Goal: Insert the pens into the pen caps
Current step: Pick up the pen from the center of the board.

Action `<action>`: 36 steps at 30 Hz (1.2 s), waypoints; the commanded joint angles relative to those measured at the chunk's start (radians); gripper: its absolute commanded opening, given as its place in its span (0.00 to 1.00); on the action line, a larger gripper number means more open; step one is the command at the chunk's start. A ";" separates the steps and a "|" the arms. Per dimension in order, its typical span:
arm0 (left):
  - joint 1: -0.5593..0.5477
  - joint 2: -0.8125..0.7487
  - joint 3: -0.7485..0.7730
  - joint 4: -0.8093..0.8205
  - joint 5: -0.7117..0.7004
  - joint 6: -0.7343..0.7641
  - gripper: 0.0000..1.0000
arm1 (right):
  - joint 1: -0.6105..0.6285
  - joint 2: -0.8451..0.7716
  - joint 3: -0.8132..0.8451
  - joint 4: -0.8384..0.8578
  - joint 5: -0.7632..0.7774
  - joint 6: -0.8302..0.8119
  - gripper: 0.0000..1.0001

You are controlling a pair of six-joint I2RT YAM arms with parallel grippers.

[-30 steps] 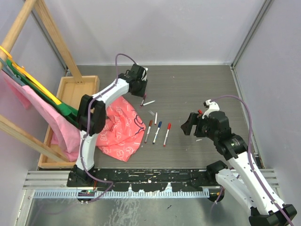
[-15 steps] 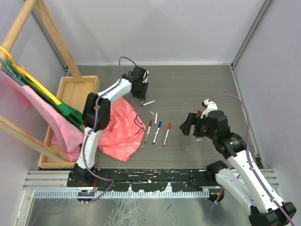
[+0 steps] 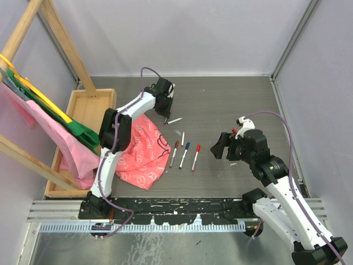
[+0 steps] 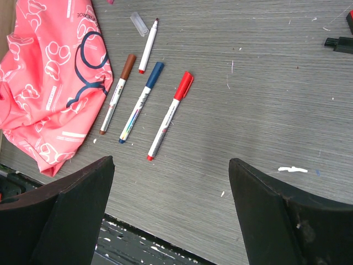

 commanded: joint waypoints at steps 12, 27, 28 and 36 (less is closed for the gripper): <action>0.001 -0.101 0.078 -0.049 -0.035 0.042 0.00 | -0.004 -0.012 0.012 0.041 -0.015 -0.009 0.90; -0.020 -0.585 -0.148 0.105 0.022 -0.008 0.00 | -0.004 -0.003 0.069 0.118 -0.035 0.123 0.86; -0.024 -0.616 -0.170 0.113 0.037 -0.014 0.00 | -0.004 0.003 0.078 0.133 -0.043 0.137 0.85; -0.215 -0.858 -0.384 0.188 -0.068 -0.005 0.00 | -0.004 0.038 0.122 0.252 -0.070 0.237 0.82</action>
